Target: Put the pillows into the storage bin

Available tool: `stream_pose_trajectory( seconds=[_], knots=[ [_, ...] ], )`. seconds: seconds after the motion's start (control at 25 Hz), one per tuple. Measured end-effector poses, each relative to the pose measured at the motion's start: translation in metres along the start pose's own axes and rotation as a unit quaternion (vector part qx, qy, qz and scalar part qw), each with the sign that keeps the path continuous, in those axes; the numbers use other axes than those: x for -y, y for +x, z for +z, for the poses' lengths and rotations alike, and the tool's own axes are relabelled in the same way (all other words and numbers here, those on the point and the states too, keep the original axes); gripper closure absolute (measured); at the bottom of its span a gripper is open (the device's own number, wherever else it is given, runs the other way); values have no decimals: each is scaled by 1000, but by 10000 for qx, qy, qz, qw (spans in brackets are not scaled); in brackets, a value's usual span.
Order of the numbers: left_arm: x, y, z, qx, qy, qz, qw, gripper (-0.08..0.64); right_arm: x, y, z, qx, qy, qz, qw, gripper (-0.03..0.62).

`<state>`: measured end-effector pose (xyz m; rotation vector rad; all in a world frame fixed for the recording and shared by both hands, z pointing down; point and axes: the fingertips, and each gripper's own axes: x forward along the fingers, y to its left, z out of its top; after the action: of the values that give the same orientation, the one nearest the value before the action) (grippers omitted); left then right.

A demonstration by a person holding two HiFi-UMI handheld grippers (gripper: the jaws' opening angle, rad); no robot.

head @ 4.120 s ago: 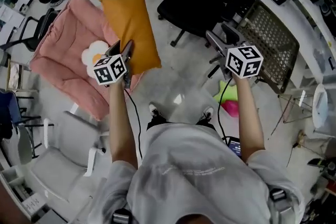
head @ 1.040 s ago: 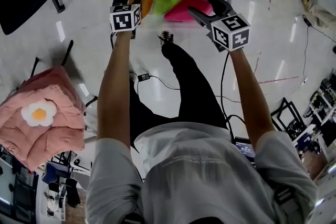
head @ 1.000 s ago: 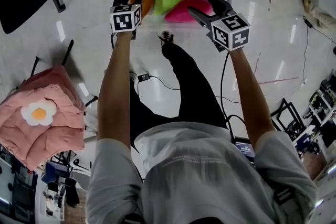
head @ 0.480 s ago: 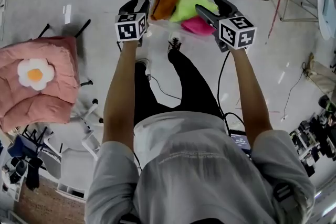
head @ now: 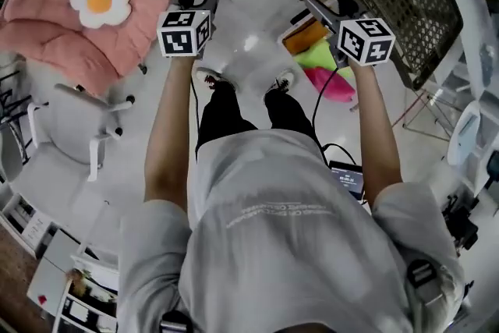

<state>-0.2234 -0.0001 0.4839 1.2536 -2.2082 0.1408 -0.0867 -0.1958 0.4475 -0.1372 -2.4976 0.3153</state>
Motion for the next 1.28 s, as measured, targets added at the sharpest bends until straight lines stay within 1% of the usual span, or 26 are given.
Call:
stream_pose_trajectory(
  seconds=[0.12,0.2,0.28,0.36,0.44,0.56,0.64,0.76,0.92,1.08,1.2,1.28],
  knots=[
    [-69,-72,18,345,-187,583,9975,383,-64,49,49,-13,-601,585,9965,267],
    [-115,-122,26,603,-337,989,9927,383,-111,84,81,2,-992,1032,9897,267],
    [-152,-169,30,833,-453,1318,9867,383,-157,111,107,18,-1311,1391,9816,267],
    [-181,-207,25,958,-531,1577,9814,383,-198,132,122,1,-1530,1627,9747,267],
    [-208,-242,16,1039,-669,1885,9743,383,-239,156,134,-46,-1761,1895,9659,267],
    [-245,-286,-8,1114,-1046,2392,9589,383,-302,200,144,-223,-2162,2408,9459,267],
    [-265,-306,-25,1083,-1245,2604,9513,383,-335,227,142,-377,-2317,2649,9352,267],
    [-291,-322,-51,994,-1515,2772,9436,383,-371,265,133,-620,-2456,2853,9244,264],
    [-323,-324,-89,773,-1953,2887,9341,383,-399,315,114,-998,-2540,3011,9137,259],
    [-350,-305,-124,407,-2409,2879,9260,377,-405,371,94,-1482,-2543,3093,9043,256],
    [-375,-284,-140,147,-2651,2837,9214,377,-403,418,86,-1789,-2552,3064,8994,253],
    [-395,-270,-148,15,-2838,2807,9169,376,-405,449,83,-1969,-2505,3063,8970,252]
  ],
)
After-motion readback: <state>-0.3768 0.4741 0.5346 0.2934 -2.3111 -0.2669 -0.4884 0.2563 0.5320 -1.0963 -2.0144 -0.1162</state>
